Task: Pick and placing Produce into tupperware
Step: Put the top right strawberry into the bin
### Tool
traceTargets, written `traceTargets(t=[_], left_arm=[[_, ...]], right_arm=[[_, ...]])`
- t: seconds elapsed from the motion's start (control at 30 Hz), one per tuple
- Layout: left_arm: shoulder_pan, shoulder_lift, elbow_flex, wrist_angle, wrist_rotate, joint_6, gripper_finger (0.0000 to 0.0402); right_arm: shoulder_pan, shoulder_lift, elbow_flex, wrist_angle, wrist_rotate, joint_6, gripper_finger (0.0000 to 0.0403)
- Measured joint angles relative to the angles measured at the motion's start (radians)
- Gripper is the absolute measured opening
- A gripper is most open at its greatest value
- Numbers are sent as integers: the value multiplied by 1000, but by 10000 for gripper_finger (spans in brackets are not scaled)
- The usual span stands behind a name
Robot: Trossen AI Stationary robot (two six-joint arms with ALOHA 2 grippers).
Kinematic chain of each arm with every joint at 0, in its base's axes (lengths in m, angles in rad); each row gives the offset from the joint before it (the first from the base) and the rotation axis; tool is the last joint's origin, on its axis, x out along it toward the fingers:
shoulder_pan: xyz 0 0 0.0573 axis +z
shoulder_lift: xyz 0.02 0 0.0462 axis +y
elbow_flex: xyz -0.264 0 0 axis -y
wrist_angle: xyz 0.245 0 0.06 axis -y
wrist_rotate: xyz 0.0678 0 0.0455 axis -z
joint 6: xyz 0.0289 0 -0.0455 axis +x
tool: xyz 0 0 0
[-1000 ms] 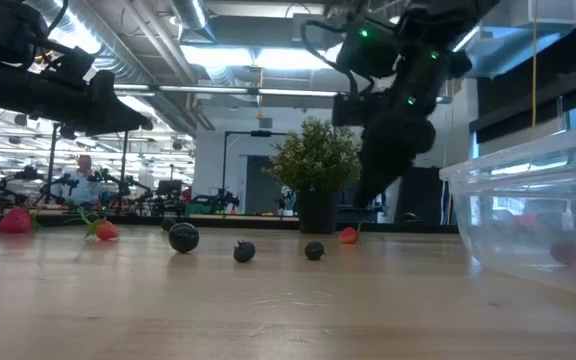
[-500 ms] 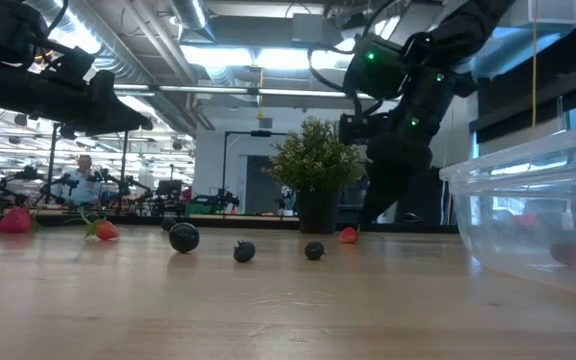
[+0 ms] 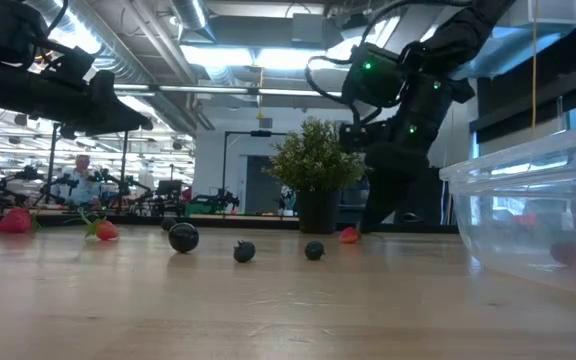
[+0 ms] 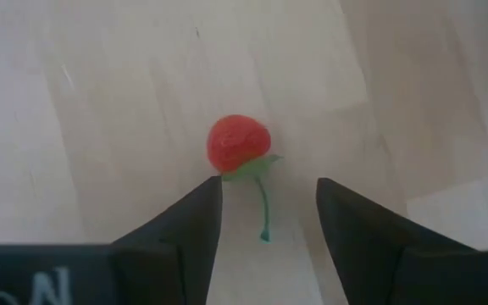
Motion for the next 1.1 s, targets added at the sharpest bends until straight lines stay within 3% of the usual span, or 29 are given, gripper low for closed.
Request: traceTargets(t=[0.37, 0.8, 1.1], left_arm=[[0, 0, 0, 0, 0, 0, 145], [0, 0, 0, 0, 0, 0, 145], [0, 0, 0, 0, 0, 0, 145]], right_arm=[[0, 36, 1, -2, -22, -24, 143], [0, 35, 1, -7, -25, -25, 11], [0, 16, 18, -50, -39, 7, 5]])
